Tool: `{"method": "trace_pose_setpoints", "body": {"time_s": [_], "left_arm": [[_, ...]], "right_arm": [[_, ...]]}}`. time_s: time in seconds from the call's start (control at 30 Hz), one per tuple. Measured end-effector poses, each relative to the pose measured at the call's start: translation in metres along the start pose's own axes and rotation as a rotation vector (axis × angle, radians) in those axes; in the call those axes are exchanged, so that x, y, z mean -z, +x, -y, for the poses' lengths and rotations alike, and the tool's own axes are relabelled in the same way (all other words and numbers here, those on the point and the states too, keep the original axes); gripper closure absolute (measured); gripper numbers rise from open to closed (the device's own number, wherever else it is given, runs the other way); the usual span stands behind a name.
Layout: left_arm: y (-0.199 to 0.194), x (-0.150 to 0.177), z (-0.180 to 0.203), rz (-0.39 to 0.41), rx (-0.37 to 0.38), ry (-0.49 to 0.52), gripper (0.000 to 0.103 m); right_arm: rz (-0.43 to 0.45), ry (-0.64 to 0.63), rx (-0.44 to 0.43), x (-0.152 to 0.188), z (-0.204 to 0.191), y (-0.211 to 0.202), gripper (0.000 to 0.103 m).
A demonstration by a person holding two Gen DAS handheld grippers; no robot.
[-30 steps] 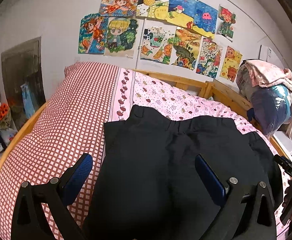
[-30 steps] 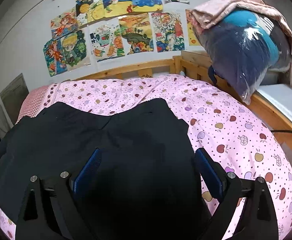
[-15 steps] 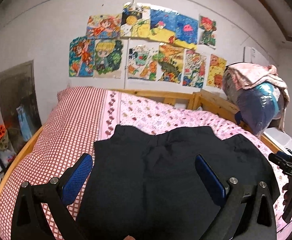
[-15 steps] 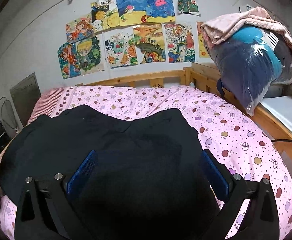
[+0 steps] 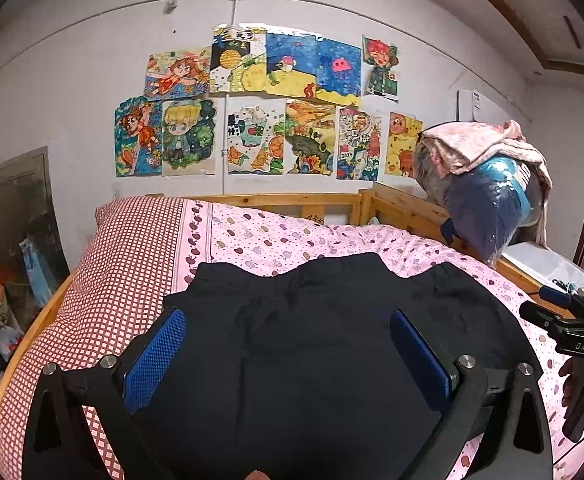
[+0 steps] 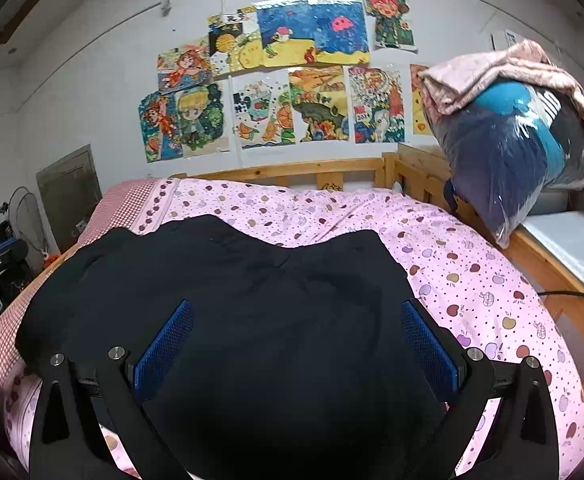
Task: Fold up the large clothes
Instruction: 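Pull both tools back from the folded jacket, lifting away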
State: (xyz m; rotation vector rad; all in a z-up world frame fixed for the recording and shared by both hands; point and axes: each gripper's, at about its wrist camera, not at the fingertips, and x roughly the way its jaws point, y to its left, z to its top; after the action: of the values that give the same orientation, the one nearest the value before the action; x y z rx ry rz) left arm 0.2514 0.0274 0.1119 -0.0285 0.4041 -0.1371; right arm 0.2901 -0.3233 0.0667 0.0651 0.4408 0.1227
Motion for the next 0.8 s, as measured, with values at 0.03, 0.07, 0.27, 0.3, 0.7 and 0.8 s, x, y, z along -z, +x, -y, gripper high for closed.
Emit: {"method": "trace_pose_setpoints", "body": {"time_s": [0.03,0.07,0.27,0.3,0.7,0.8], "left_arm": [[0.0,0.0,0.001,-0.002,-0.001,0.007,0.0],[-0.002,0.0,0.003,-0.004,0.0,0.014,0.0],[-0.016,0.002,0.011,0.006,0.01,0.029,0.0],[-0.019,0.002,0.012,0.008,0.012,0.028,0.0],[-0.058,0.009,0.032,0.041,0.031,0.059,0.0],[-0.067,0.012,0.034,0.052,0.035,0.059,0.0]], "right_arm": [[0.004,-0.006,-0.003,0.0,-0.003,-0.004,0.002],[0.008,-0.01,-0.006,-0.001,-0.005,-0.006,0.002],[0.035,-0.023,-0.033,0.002,-0.018,-0.025,0.002],[0.041,-0.024,-0.037,0.003,-0.019,-0.028,0.002],[0.076,-0.024,-0.069,0.013,-0.031,-0.067,0.002],[0.081,-0.027,-0.095,0.016,-0.038,-0.075,0.002]]}}
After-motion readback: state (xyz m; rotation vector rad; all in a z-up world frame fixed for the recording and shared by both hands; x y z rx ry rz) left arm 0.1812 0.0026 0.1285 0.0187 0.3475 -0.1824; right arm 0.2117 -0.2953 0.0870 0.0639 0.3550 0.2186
